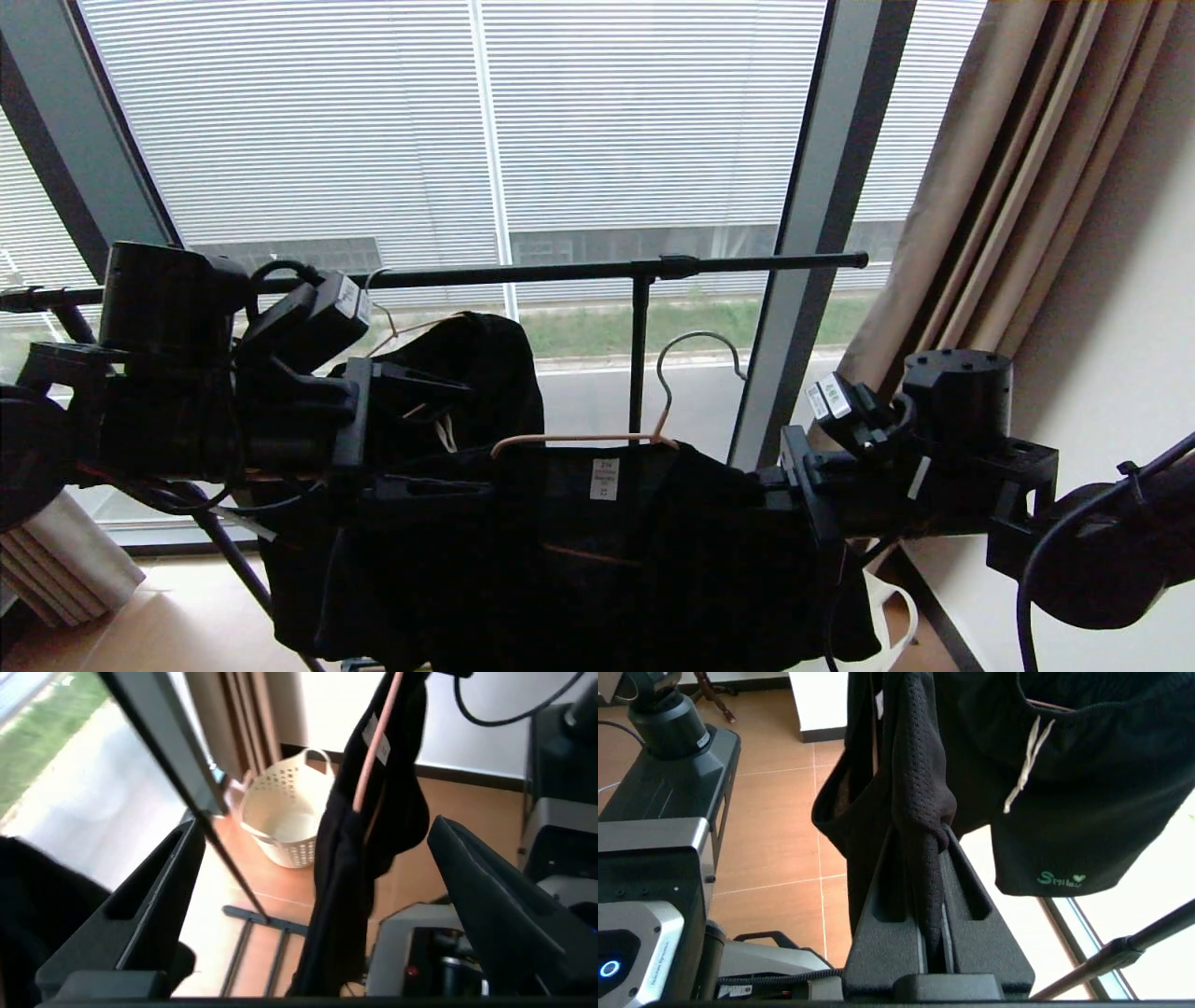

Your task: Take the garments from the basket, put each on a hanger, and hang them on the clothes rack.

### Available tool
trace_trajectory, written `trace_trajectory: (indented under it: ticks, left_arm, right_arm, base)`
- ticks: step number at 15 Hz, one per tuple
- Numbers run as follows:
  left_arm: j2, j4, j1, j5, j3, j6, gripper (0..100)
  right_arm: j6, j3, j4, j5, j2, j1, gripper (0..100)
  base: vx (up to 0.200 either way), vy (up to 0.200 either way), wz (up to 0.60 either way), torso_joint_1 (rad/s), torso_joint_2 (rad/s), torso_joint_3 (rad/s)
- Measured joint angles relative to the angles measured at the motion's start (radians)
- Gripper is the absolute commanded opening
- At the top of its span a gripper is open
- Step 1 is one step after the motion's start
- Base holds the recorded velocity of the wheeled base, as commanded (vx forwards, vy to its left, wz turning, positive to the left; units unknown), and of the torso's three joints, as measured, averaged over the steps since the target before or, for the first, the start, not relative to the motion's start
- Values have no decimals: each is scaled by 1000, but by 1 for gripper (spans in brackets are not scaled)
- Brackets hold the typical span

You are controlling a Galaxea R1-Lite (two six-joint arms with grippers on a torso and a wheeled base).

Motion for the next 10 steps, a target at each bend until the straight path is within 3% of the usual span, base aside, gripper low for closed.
trace_trajectory:
  ticks: [3, 4, 10]
  left_arm:
    - [29, -6, -31, 0, 0, 0, 100]
    - [38, -17, -38, 0, 1, 0, 0]
    - [54, -14, -46, -5, 16, 1, 0]
  right_arm:
    - [-1, 3, -1, 1, -6, 4, 0]
    - [-1, 5, -1, 1, -9, 5, 0]
    - [-1, 4, -2, -1, -19, 5, 0]
  base:
    - [0, 0, 0, 0, 0, 0]
    - [0, 0, 0, 0, 0, 0]
    - [0, 0, 0, 0, 0, 0]
